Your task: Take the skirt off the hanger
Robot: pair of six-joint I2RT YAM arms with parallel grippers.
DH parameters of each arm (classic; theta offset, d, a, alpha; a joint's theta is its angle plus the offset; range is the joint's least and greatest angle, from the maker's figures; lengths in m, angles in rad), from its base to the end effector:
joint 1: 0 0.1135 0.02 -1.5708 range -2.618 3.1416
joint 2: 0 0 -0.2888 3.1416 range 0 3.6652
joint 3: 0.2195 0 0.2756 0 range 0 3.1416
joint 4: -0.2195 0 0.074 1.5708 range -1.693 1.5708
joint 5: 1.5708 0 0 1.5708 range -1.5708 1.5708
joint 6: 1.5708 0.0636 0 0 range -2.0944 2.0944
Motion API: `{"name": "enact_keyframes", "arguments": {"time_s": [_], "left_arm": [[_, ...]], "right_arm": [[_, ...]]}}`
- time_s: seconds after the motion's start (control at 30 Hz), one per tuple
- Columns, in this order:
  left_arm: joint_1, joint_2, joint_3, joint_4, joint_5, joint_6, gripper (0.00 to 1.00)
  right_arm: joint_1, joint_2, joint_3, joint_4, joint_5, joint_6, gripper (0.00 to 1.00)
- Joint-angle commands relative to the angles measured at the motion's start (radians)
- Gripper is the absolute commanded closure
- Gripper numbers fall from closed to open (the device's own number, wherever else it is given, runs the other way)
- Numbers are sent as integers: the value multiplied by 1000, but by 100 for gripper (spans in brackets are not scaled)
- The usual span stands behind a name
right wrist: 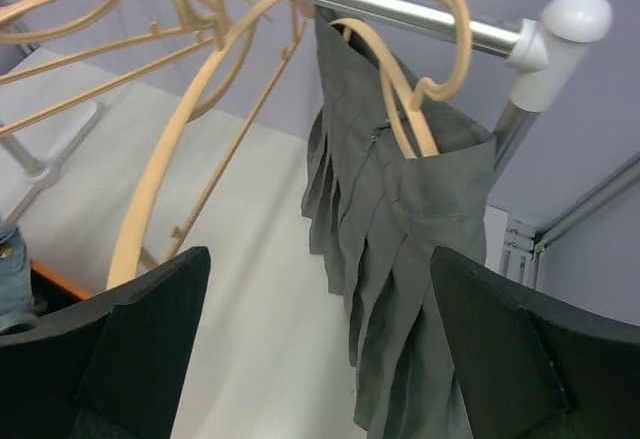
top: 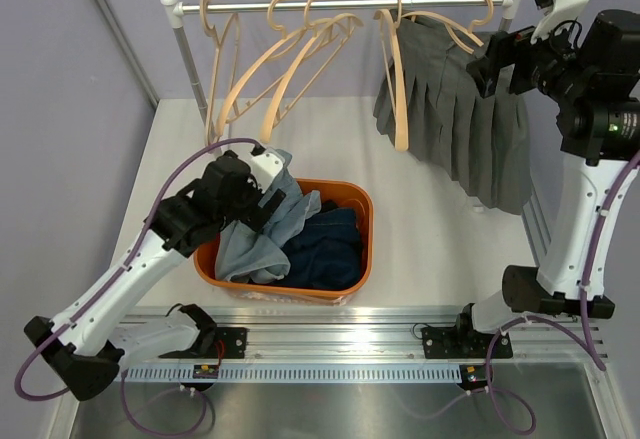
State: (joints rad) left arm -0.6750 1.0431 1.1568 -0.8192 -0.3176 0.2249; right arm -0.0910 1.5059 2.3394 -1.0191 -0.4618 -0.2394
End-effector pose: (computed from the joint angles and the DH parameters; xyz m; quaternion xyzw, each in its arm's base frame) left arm 0.1977 -0.1328 0.3660 0.3302 0.8360 0.0476 0.4356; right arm 0.2678 0.0040 0.6170 -0.2013 0.7363 0.0715 0.6421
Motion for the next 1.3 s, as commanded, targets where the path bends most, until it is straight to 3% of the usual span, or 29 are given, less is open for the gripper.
{"name": "enact_keyframes", "arguments": {"time_s": [0.0,0.2,0.33,0.57,1.27], "left_arm": [[3,-52,26,0,92,-25,1],[3,-133,34,43,228,-50,1],[3,-199,20,167,342,-110,1],[2,-252,-12,288,422,-200,1],[2,-195,-49,431,486,-260,1]], "right_arm": [[-10,43,64,76,112,61,1],[-26,166,130,106,-33,-30,4],[-26,237,147,112,-136,-178,7],[-27,297,186,131,-52,-242,9],[-32,304,-32,209,3,-301,11]]}}
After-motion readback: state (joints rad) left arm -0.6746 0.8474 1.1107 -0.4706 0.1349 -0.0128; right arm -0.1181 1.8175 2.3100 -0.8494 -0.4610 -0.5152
